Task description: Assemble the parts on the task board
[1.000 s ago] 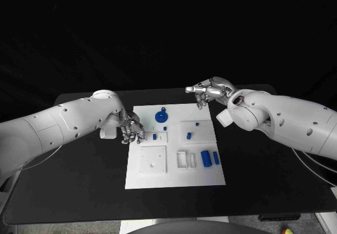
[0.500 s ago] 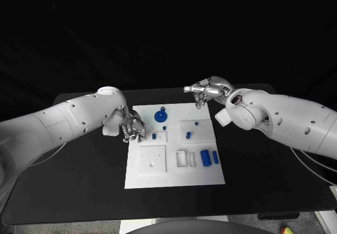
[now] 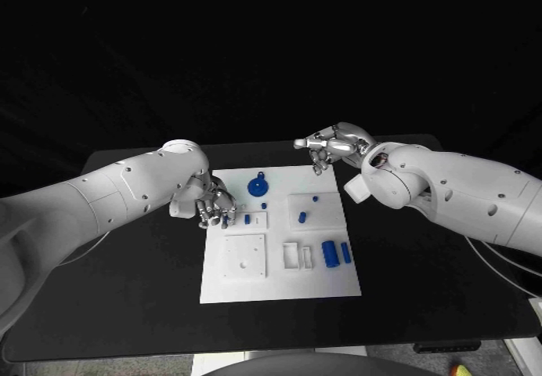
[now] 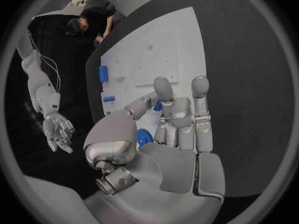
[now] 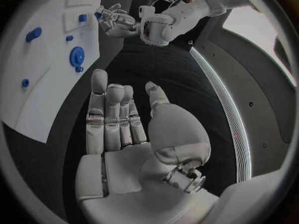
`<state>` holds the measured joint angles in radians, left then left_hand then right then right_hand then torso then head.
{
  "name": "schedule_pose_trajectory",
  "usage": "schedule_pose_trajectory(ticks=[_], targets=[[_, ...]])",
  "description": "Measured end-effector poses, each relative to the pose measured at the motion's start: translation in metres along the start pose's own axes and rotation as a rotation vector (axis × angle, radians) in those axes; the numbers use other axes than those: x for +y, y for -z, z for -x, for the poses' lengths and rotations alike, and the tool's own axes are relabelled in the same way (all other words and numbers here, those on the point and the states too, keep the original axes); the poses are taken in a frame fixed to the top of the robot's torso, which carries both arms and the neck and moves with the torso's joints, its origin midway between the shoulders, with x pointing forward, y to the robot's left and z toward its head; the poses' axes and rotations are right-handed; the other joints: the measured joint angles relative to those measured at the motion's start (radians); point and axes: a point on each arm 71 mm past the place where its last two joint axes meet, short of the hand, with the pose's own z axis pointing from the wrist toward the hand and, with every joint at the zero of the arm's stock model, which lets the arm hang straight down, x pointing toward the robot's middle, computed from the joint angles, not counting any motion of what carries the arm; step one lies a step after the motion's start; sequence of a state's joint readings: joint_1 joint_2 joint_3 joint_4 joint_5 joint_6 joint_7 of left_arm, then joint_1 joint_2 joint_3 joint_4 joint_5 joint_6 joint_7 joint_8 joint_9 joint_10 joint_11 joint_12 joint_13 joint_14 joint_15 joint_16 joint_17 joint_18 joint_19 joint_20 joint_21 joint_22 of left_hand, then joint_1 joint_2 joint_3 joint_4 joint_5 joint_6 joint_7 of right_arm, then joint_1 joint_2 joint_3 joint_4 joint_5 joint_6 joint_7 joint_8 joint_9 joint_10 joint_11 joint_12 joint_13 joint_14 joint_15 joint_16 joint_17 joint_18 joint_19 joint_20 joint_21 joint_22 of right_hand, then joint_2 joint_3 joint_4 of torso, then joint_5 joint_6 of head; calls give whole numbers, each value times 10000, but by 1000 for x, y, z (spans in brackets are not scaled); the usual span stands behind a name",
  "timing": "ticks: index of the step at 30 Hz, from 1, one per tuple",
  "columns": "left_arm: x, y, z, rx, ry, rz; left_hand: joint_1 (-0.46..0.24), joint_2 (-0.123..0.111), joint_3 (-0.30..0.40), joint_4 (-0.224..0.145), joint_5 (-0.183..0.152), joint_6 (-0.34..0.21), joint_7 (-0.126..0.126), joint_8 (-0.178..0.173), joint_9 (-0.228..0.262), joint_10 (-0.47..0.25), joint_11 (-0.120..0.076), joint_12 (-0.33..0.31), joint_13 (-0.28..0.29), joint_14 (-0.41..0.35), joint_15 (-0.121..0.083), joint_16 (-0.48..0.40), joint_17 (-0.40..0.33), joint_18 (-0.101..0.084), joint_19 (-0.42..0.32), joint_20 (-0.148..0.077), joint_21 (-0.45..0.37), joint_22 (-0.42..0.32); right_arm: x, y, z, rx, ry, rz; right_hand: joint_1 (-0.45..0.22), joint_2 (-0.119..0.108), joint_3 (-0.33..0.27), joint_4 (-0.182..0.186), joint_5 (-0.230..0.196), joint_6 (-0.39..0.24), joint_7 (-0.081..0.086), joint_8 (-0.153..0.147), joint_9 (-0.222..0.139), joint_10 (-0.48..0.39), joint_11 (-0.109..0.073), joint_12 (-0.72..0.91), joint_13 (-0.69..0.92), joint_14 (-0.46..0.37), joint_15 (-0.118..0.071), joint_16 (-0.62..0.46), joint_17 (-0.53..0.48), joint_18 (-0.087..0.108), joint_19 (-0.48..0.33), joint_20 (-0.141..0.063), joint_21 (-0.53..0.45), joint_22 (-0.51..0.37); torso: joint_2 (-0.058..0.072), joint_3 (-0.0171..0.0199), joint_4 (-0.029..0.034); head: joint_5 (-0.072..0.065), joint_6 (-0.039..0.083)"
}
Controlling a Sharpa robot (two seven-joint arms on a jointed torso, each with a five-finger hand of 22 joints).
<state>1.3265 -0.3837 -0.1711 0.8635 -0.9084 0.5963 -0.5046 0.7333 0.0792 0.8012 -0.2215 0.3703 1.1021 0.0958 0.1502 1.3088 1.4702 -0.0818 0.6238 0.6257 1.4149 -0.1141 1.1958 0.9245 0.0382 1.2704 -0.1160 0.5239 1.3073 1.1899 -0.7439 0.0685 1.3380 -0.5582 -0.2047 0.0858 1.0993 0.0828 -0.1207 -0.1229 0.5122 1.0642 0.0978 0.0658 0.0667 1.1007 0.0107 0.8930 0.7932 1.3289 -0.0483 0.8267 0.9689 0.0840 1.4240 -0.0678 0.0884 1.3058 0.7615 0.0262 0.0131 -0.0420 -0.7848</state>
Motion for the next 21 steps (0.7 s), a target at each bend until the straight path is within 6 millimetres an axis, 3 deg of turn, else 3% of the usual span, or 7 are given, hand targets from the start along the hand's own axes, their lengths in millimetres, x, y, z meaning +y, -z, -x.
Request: schedule_pose_trajectory(ticks=[6,12,21], targets=[[1,-5,-3,-11,-21,224,96,52,-690,146,59,25,-20,-137,12,0,0,0,25,0,0,-110,-132,0,0,0,-72,0,0,0,0,6,-1,2,0,0,0,0,0,0,0,0,0,0,0,0,0,0,0,0,0,0,0,0,0,-1,-2,-5,9,-25,-10],[1,-7,-4,-106,-19,335,385,75,-795,80,59,36,-31,-181,10,0,0,-52,83,0,0,-110,-119,0,37,-38,-126,0,0,0,-1,9,-1,3,0,0,0,0,-1,0,0,0,0,0,0,0,0,0,0,0,0,0,0,0,0,-1,-6,-6,13,-33,-9],[-1,-8,-3,-230,-11,374,896,117,-1193,259,-71,38,-28,-381,5,-1,1,-52,82,-1,1,-110,-99,-1,37,-37,-126,7,1,-1,-2,38,-7,17,0,0,0,0,-1,0,0,0,0,0,0,0,0,0,0,0,0,0,0,0,0,-2,-1,-6,10,-39,-43]])
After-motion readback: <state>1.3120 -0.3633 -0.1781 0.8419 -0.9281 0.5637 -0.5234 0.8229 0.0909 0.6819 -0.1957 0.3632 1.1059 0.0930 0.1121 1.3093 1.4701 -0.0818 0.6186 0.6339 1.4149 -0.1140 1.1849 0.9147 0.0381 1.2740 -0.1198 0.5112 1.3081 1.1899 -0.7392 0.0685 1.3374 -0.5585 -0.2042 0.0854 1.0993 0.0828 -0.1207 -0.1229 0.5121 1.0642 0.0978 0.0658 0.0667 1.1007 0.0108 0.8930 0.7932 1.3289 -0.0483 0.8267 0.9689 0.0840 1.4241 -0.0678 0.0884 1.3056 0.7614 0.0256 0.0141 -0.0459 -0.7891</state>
